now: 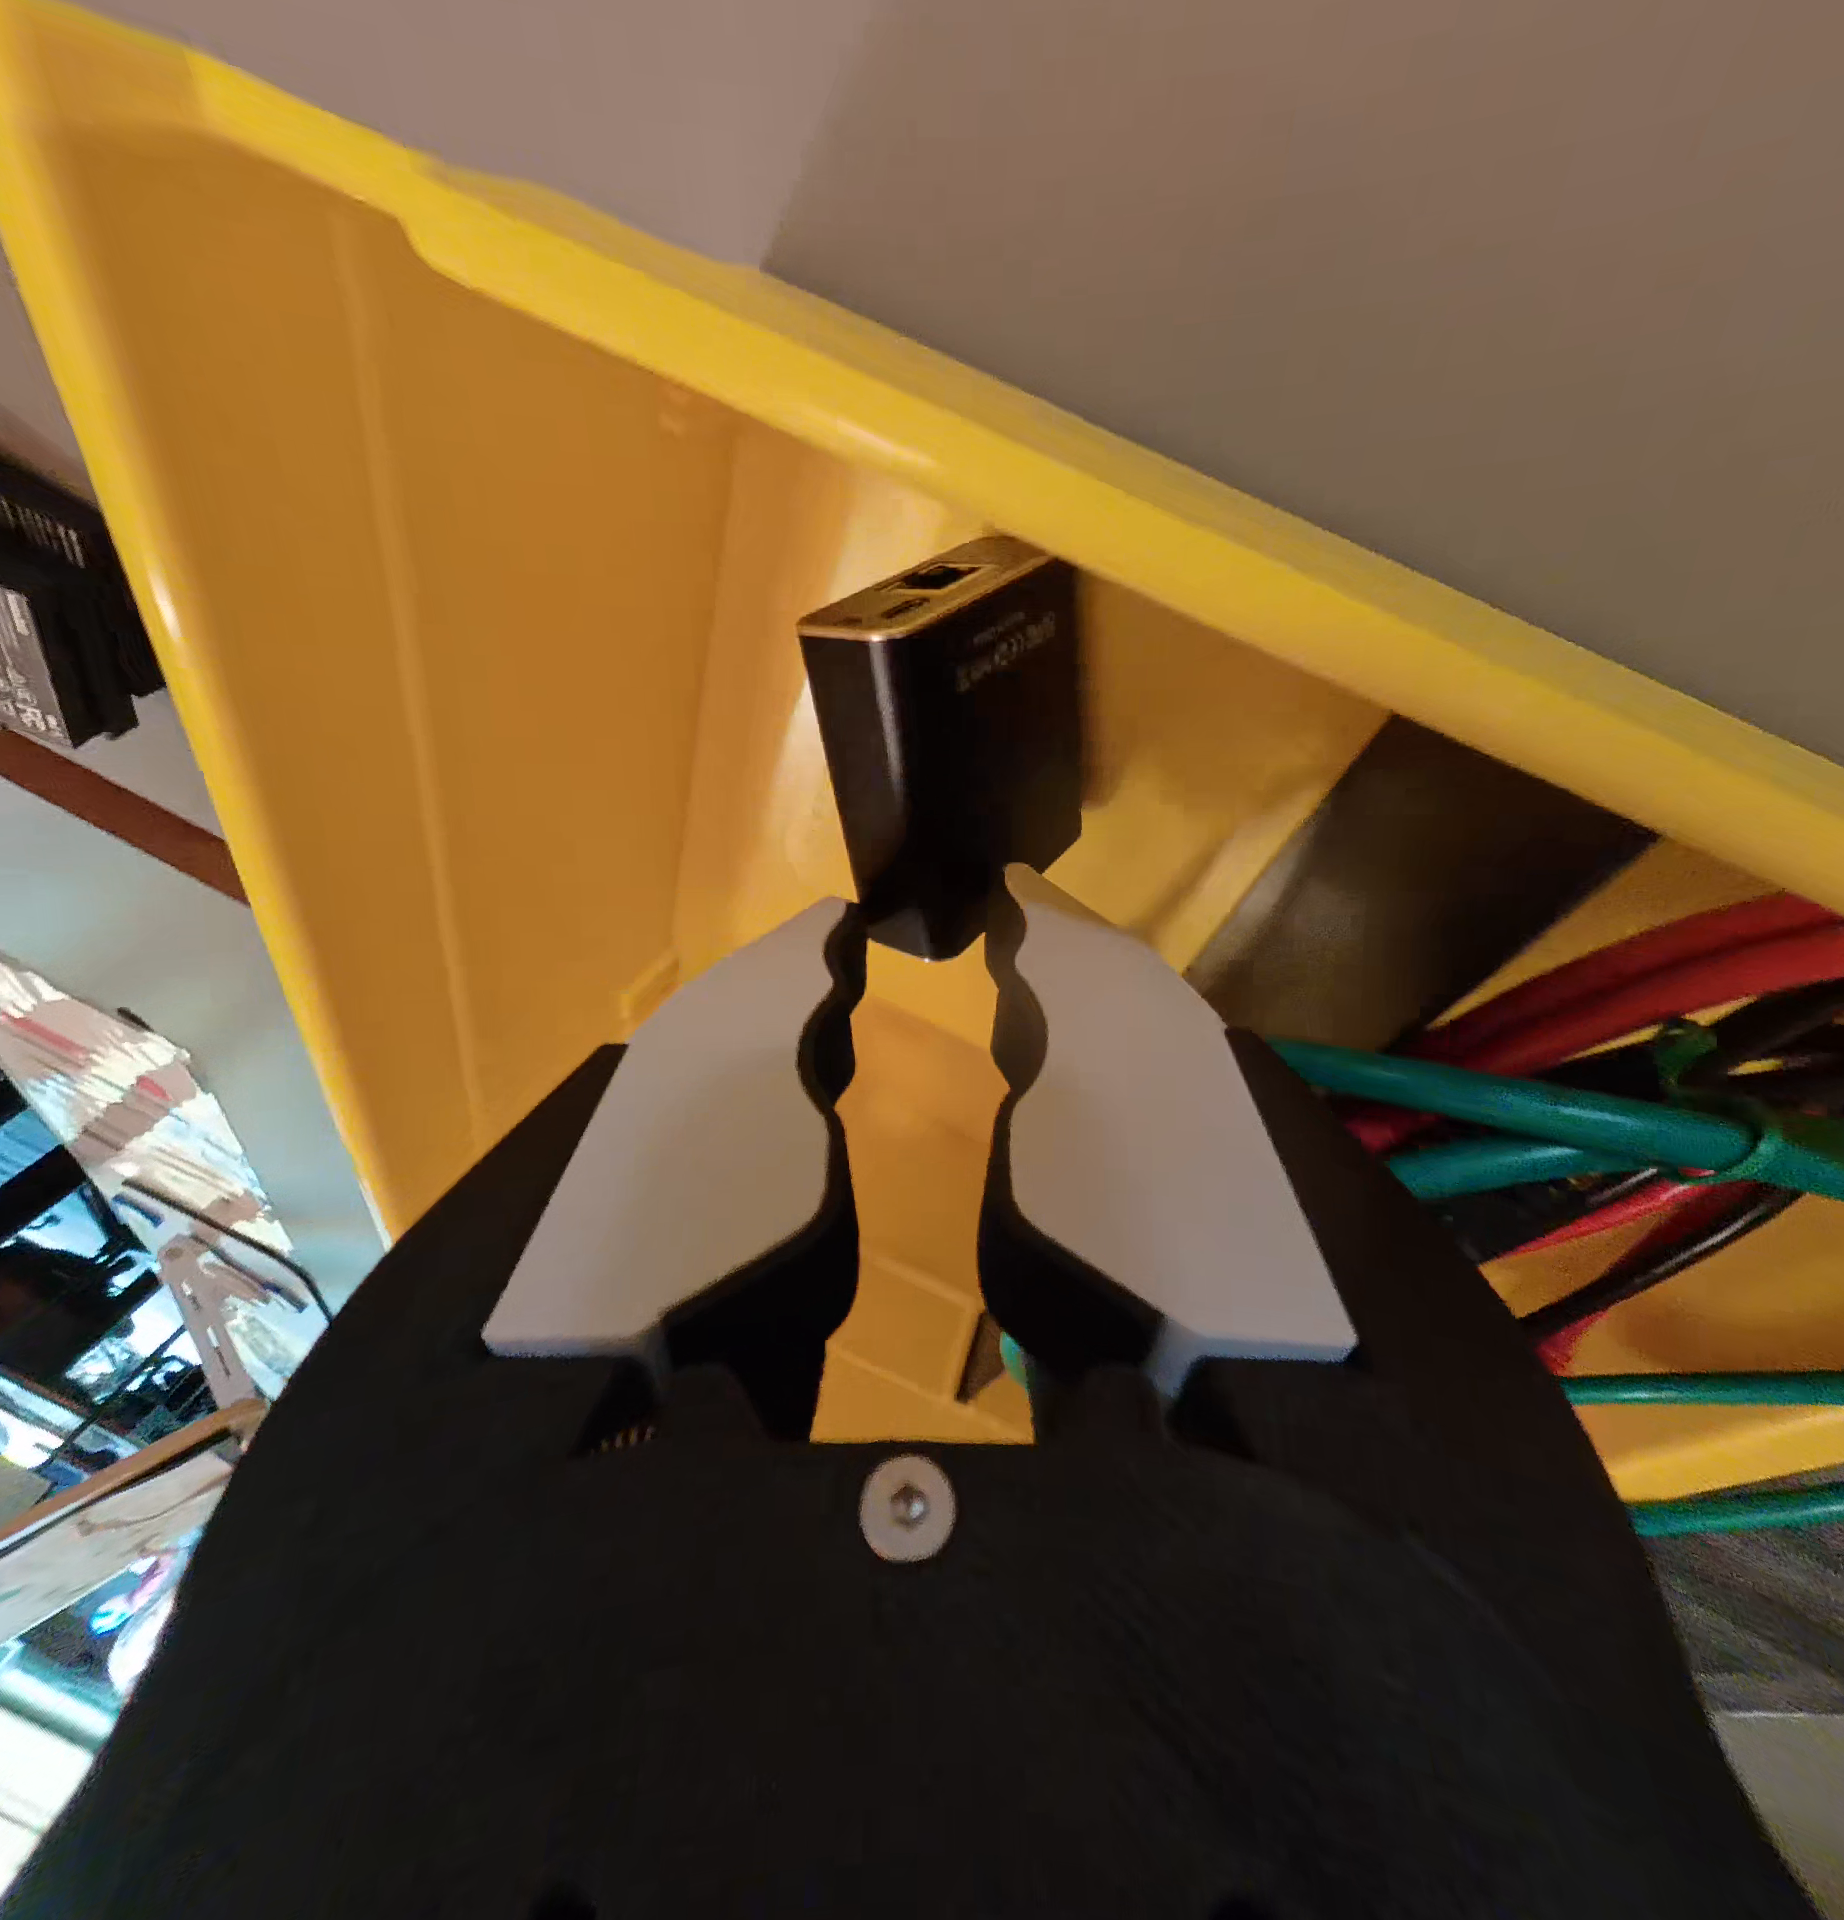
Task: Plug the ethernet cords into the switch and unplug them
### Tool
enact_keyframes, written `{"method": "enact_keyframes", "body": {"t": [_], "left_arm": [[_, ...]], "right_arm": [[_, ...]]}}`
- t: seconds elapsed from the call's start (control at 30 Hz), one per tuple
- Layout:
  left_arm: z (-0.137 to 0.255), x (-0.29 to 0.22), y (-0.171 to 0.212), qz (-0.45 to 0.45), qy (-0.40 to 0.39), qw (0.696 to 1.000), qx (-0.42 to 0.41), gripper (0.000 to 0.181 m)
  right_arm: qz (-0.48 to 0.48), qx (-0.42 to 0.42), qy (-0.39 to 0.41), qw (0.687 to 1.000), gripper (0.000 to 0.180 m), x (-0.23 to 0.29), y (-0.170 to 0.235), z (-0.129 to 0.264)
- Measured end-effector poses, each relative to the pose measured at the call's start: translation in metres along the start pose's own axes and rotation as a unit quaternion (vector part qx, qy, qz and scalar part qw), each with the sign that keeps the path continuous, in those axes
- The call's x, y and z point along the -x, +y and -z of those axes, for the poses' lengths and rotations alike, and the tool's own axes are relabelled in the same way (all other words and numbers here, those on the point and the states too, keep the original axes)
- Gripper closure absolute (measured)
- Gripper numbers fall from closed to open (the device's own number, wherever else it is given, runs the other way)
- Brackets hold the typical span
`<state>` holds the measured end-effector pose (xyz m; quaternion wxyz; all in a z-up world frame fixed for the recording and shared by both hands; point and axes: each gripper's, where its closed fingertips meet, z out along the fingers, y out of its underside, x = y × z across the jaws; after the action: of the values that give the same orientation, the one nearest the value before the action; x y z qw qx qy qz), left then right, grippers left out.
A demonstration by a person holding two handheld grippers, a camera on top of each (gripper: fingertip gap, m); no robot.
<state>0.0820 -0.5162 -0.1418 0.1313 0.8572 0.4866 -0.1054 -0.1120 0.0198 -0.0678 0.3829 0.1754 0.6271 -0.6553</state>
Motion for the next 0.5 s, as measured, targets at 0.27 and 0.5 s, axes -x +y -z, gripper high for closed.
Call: {"method": "enact_keyframes", "body": {"t": [0.27,0.5], "left_arm": [[0.006,-0.019,0.000,-0.025,-0.003,1.000,-0.003,0.155],[0.003,-0.008,-0.002,-0.016,0.001,1.000,-0.002,0.157]], "right_arm": [[-0.020,-0.016,-0.011,1.000,0.145,0.004,-0.003,0.006],[-0.016,-0.019,0.002,1.000,0.145,-0.001,-0.004,0.005]]}}
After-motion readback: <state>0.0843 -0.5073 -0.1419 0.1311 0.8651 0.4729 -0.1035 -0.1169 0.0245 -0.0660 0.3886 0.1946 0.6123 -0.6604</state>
